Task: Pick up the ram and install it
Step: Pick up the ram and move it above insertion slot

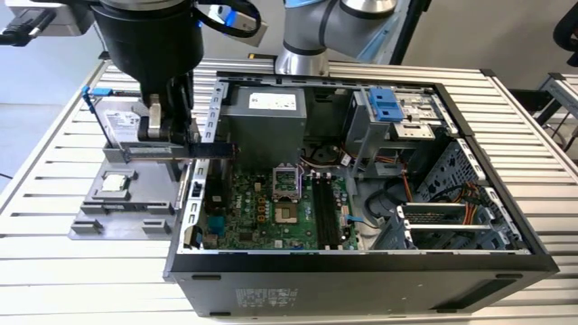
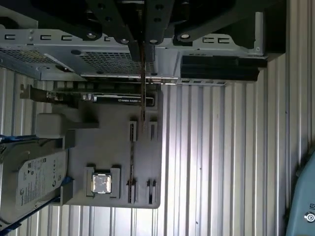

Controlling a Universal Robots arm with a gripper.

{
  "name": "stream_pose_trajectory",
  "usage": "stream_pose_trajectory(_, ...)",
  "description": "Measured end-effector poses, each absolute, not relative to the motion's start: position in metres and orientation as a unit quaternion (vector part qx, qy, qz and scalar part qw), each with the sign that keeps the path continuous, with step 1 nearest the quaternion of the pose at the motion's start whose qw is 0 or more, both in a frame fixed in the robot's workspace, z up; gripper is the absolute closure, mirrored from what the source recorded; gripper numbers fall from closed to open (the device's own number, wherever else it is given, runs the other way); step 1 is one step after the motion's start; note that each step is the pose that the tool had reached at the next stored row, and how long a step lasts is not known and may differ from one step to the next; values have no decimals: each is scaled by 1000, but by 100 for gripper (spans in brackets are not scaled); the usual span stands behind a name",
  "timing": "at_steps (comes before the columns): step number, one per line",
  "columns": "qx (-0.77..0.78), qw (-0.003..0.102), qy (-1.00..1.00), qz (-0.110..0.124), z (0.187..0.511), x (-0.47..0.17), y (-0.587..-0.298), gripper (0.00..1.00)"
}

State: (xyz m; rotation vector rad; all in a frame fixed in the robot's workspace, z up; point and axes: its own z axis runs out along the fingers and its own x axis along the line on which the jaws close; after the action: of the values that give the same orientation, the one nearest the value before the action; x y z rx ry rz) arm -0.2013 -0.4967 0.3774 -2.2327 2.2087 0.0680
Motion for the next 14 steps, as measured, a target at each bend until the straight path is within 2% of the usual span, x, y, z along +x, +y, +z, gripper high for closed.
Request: stream_pose_trajectory(14, -713, -1, 701, 23, 377, -152, -498, 100)
